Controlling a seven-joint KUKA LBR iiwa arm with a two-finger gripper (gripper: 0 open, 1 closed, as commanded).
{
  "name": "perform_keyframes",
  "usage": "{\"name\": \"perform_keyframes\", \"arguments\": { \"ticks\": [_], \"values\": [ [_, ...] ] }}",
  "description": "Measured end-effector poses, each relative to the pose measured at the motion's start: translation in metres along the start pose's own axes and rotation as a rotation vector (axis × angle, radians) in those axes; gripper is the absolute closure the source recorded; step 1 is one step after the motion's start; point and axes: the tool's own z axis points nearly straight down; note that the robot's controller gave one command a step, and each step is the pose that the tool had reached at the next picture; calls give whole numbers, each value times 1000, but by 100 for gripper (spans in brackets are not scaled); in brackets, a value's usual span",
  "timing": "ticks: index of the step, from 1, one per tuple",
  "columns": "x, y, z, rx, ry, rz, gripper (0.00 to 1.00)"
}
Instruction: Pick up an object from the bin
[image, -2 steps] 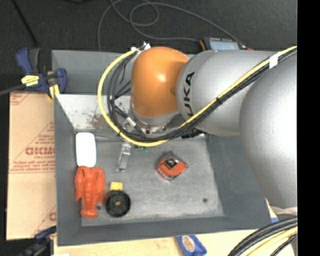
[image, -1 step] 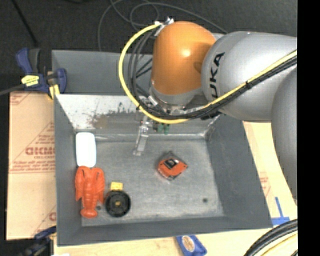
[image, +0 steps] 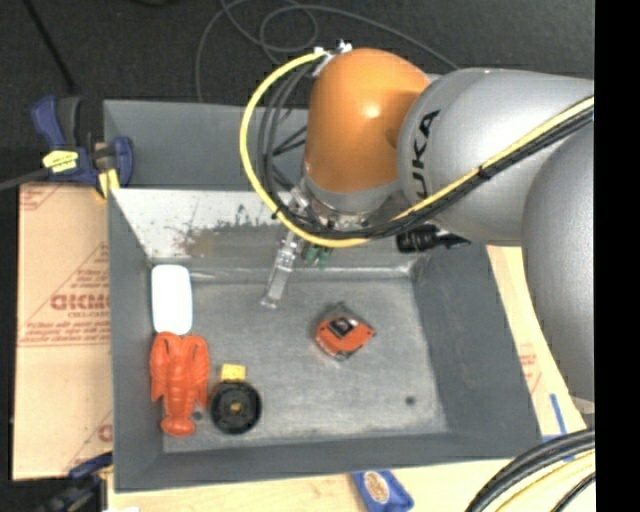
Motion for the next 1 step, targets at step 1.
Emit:
{"name": "perform_keyframes", "arguments": {
  "ticks": [1],
  "values": [
    [14, 3, 23, 2, 3, 94, 0]
  ]
}}
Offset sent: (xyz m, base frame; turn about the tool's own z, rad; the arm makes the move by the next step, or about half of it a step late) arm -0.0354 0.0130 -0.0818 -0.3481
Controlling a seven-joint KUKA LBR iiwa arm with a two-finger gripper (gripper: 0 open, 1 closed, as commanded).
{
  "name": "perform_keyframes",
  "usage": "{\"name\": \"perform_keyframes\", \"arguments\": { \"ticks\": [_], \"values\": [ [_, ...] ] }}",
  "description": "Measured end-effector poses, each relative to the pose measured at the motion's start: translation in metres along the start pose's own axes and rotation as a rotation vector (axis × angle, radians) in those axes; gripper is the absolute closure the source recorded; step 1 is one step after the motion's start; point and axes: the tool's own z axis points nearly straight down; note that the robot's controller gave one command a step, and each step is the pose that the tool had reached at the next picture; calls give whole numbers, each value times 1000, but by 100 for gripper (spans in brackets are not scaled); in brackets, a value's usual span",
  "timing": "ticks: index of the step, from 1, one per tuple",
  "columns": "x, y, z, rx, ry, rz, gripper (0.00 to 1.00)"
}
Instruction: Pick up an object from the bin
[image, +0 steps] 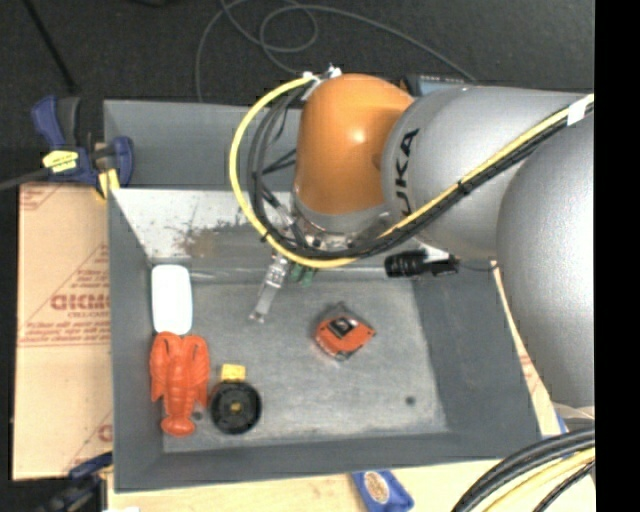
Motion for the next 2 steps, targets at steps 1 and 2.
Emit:
{"name": "perform_keyframes", "arguments": {
  "ticks": [1, 2],
  "values": [
    [13, -3, 33, 0, -1, -327, 0],
    [49, -9, 47, 0, 1, -385, 0]
  ]
}}
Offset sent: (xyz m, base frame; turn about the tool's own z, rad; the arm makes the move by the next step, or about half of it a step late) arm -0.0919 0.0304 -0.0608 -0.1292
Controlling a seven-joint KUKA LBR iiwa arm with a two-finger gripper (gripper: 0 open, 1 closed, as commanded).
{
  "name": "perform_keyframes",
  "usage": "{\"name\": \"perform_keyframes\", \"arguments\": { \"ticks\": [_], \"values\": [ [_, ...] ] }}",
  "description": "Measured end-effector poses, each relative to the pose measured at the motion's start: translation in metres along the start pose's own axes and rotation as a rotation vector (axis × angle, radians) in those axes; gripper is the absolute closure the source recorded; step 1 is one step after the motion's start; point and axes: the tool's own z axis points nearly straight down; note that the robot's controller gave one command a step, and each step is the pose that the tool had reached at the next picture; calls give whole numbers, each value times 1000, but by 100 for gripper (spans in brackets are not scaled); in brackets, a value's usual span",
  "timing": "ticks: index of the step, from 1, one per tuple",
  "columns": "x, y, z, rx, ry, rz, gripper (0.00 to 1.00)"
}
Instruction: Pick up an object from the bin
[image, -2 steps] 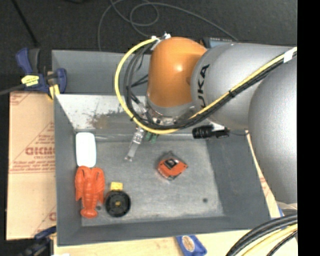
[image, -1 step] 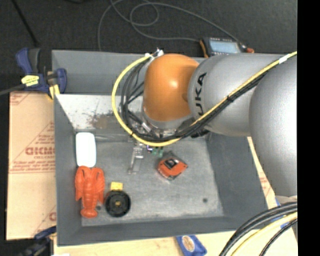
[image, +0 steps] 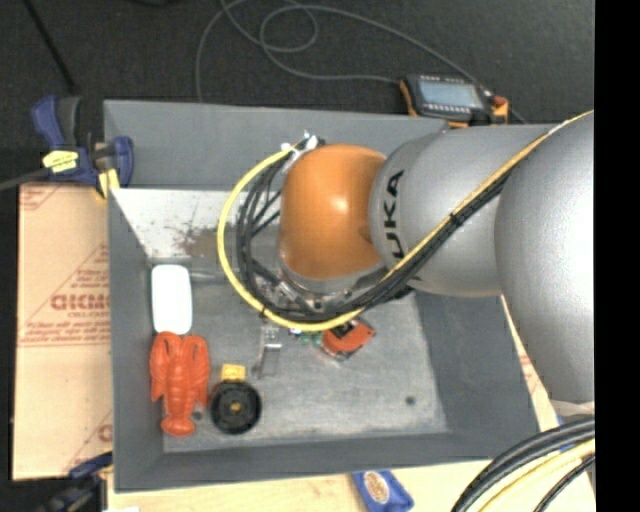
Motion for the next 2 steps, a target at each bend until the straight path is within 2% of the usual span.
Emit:
{"name": "perform_keyframes", "arguments": {
  "ticks": [1, 2],
  "values": [
    [8, 23, 12, 0, 1, 251, 0],
    [27, 24, 45, 0, -1, 38, 0]
  ]
}}
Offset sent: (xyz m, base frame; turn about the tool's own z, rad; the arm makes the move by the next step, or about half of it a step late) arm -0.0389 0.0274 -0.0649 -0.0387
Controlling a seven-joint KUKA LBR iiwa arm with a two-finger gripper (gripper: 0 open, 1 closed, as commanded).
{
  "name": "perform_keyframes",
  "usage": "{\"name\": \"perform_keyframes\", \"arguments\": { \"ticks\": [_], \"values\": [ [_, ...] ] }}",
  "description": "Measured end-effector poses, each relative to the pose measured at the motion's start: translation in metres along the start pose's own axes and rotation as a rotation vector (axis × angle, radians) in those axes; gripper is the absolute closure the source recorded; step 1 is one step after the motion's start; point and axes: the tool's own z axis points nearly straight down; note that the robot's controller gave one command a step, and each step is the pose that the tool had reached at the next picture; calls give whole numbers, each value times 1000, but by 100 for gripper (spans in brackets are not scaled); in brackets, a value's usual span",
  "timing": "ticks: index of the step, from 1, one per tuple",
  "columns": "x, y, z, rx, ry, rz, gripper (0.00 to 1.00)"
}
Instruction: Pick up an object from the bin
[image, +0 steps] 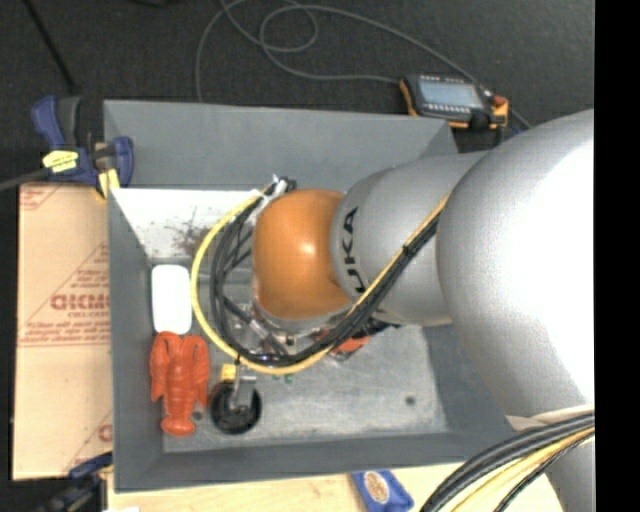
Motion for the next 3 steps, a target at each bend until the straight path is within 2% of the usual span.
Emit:
{"name": "perform_keyframes", "arguments": {
  "ticks": [1, 2, 3],
  "values": [
    [14, -5, 5, 0, 2, 8, 0],
    [17, -5, 6, -1, 1, 69, 0],
    [17, -37, 8, -1, -6, -267, 100]
  ]
}}
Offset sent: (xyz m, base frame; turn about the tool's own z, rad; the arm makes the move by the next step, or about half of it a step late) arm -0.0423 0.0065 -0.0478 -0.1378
